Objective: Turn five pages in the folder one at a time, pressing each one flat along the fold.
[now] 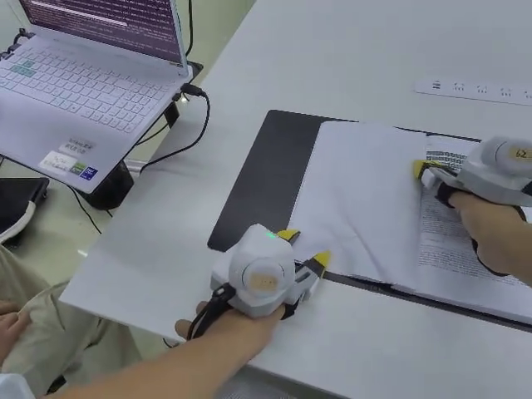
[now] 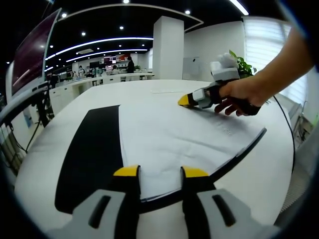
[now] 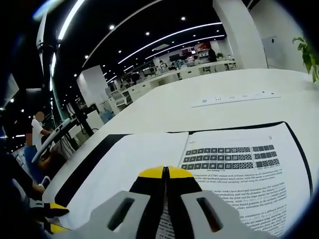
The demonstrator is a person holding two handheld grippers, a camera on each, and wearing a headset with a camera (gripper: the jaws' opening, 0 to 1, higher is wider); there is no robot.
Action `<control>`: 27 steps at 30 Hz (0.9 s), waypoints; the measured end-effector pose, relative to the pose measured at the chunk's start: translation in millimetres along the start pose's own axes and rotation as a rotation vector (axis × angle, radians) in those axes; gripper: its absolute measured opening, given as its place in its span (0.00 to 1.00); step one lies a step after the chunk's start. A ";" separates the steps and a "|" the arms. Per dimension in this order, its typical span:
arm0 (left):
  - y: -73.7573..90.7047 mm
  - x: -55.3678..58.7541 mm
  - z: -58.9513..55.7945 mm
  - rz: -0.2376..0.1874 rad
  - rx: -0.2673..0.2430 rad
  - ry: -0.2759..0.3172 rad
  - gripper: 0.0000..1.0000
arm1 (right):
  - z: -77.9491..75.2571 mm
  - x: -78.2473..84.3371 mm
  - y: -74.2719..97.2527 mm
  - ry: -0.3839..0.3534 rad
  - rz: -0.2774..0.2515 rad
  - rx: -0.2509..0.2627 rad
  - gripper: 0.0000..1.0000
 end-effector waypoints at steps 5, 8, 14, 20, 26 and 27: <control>0.5 -0.5 -0.5 -0.002 0.000 0.002 0.31 | 2.6 5.1 6.6 -0.021 -0.002 -0.003 0.00; 0.6 -0.6 -0.6 -0.003 0.000 0.001 0.31 | 6.5 8.5 12.6 -0.029 -0.008 -0.002 0.00; 0.3 -0.4 -0.7 -0.003 0.001 -0.001 0.31 | 16.5 18.4 26.7 -0.061 -0.017 -0.015 0.00; 0.7 -0.6 -1.0 -0.004 0.001 -0.002 0.31 | 24.6 27.3 40.5 -0.072 -0.026 -0.023 0.00; 1.0 -0.8 -1.4 -0.007 0.002 -0.003 0.31 | 34.7 39.2 55.8 -0.075 -0.024 -0.032 0.00; 1.1 -0.9 -1.6 -0.008 0.002 -0.003 0.31 | 36.8 41.1 58.2 -0.075 -0.021 -0.034 0.00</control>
Point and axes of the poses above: the centre of the closed fingertips' face, and the gripper's own axes: y roughly backward along the fingers, z roughly to its left, x roughly out of its underside, the point moved 2 cm from there along y, roughly backward along the fingers, and after that the axes turned 10 degrees about -x, right-handed, at the moved point
